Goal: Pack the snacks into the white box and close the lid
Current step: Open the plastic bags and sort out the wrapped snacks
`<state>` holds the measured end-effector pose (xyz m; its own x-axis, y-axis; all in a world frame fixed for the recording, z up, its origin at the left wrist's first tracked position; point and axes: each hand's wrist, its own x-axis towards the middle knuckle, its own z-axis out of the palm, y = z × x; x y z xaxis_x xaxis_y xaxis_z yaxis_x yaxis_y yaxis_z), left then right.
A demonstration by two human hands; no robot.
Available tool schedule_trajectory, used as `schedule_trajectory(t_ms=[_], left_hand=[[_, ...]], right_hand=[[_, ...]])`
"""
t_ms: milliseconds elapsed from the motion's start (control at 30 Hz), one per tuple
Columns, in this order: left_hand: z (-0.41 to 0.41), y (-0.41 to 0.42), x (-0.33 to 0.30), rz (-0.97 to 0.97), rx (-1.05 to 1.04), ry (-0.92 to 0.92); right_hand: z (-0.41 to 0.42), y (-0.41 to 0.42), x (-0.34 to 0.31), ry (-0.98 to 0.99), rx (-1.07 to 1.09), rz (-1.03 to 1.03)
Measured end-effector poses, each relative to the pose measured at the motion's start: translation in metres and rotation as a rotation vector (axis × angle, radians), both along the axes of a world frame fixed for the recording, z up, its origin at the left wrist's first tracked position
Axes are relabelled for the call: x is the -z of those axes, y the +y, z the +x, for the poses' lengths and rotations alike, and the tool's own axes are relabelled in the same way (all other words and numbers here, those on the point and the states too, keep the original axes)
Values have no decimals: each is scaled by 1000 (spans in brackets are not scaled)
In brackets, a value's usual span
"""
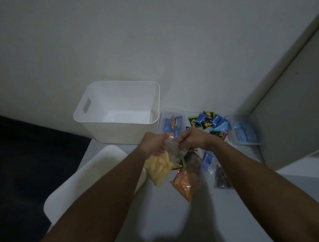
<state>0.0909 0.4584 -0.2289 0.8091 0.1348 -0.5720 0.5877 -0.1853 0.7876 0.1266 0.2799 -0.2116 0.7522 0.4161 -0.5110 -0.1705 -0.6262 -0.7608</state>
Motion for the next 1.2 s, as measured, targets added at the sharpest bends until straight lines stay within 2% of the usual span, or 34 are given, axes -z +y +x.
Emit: schedule_trajectory(t_ms=[233,533,733,867,1200], left_hand=[[-10,22,-10,-45,67,53],[-22,41,-13,42,187,18],[-25,57,-26,150,333,27],[-26,65,-34,183,384,48],[-26,66,-33,211,350,42]], right_hand=[[-17,22,-11,35,24,4],[-32,43,-14,-158,69,-153],[-36,50,-25,-523,93,-353],[-43,54,-32,-636,121,-311],[-49,61,-29,-656,86,-306]])
